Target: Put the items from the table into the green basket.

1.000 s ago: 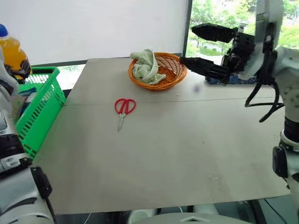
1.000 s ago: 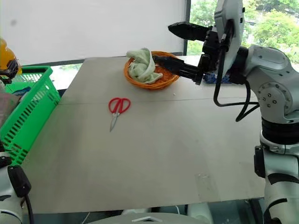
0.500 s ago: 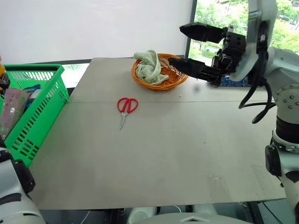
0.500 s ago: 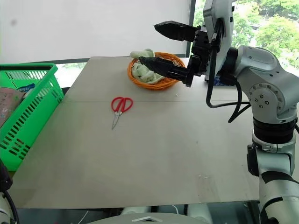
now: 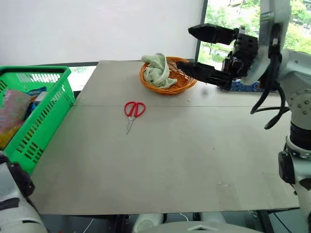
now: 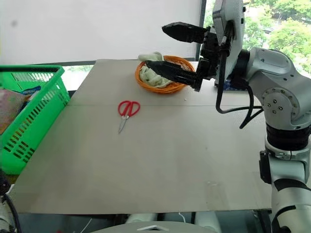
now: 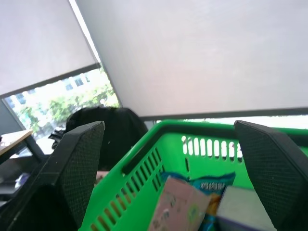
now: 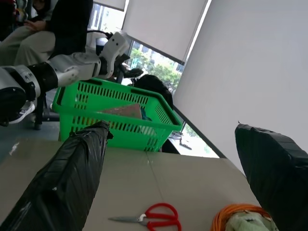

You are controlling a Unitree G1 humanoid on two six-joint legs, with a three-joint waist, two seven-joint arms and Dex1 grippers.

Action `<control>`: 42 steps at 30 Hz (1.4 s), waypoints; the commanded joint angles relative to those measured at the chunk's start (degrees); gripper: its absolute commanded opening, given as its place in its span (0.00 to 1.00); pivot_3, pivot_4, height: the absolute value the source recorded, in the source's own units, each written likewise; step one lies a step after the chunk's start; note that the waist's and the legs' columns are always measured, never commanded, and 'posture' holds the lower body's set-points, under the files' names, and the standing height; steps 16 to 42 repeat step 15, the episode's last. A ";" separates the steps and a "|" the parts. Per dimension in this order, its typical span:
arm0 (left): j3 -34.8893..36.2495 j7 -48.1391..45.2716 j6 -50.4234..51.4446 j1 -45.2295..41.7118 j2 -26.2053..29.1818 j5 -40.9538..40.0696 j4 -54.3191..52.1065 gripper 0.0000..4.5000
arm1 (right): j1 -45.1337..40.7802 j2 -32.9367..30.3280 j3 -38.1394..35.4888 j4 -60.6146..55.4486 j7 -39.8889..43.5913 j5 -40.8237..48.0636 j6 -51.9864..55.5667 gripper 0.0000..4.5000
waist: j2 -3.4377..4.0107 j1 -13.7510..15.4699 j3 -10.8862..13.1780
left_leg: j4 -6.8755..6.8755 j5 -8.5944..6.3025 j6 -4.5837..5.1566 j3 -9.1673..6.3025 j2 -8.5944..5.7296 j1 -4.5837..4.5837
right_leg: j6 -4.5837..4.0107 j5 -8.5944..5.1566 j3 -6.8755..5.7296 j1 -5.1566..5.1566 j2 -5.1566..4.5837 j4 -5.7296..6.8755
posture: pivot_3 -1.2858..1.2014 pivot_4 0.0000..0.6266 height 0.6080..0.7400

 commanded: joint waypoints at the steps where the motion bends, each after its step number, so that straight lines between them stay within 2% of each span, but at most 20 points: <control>1: -2.72 -8.15 13.26 10.80 -5.01 -11.56 -28.07 0.99 | 9.12 -9.76 -6.01 -2.11 2.49 -1.63 2.79 1.00 | 0.00 0.30 -0.04 | -0.01 0.00 0.00 0.03 0.02 -0.03 | -0.03 0.03 0.03 -0.02 0.02 -0.09 | 0.58 0.00 1.00; 5: -3.47 -9.43 25.53 22.28 -9.34 -21.95 -49.71 0.99 | 21.52 -18.43 -10.80 -5.27 3.30 -4.86 2.54 1.00 | 0.00 -0.25 -0.04 | -0.01 -0.10 0.18 0.05 0.11 -0.16 | -0.06 0.04 0.39 -0.14 -0.04 -0.21 | 0.56 0.00 1.00; 8: -2.87 -9.39 32.11 28.71 -10.85 -27.48 -58.94 0.99 | 28.20 -20.99 -15.75 -7.12 0.36 -5.84 4.85 1.00 | 0.07 -1.71 -0.06 | -0.08 -0.17 0.23 0.38 0.52 -0.06 | -0.09 0.03 0.66 -0.18 0.03 -0.23 | 0.55 0.00 1.00; 11: -2.17 -10.38 35.69 36.29 -11.41 -30.42 -63.92 0.99 | 35.72 -22.79 -20.56 -10.08 -0.92 -7.11 7.25 1.00 | 0.34 -2.81 -0.05 | -0.32 -0.16 0.23 0.68 0.60 0.44 | -0.28 -0.09 0.92 0.07 0.10 -0.20 | 0.53 0.01 1.00; 15: -2.56 -11.43 36.03 40.36 -11.11 -29.67 -63.66 0.99 | 41.25 -21.98 -24.45 -13.59 -3.30 -6.33 9.83 1.00 | 0.55 -3.67 0.04 | -0.36 -0.14 0.23 1.22 0.73 0.93 | -0.46 -0.38 1.13 0.38 0.52 -0.21 | 0.52 0.02 1.00; 42: -2.56 -11.43 36.03 40.36 -11.11 -29.67 -63.66 0.99 | 41.25 -21.98 -24.45 -13.59 -3.30 -6.33 9.83 1.00 | 0.55 -3.67 0.04 | -0.36 -0.14 0.23 1.22 0.73 0.93 | -0.46 -0.38 1.13 0.38 0.52 -0.21 | 0.52 0.02 1.00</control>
